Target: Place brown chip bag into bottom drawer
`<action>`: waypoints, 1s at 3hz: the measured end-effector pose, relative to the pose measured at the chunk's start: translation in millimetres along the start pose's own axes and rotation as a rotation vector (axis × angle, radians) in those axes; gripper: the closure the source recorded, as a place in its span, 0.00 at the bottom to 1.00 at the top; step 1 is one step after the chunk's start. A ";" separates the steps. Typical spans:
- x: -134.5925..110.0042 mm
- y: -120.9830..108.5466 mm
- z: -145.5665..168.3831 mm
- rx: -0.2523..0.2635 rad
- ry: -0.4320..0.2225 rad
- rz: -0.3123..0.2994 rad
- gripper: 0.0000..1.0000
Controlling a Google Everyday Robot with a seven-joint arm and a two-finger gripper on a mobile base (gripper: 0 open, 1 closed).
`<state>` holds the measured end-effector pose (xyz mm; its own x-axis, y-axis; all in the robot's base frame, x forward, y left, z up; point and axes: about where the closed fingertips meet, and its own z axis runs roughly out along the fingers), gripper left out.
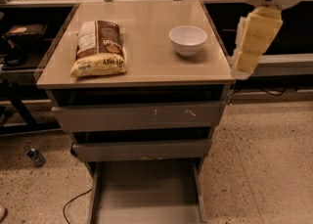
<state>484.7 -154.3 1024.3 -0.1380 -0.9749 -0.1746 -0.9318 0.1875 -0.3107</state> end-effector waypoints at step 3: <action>-62.1 -30.4 -7.6 0.055 -0.061 -0.058 0.00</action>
Offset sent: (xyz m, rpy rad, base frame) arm 0.0228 0.0358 0.0141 -0.0044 -0.0131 0.0400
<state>519.1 -100.4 1051.6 -0.0619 -0.9756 -0.2108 -0.9176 0.1387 -0.3725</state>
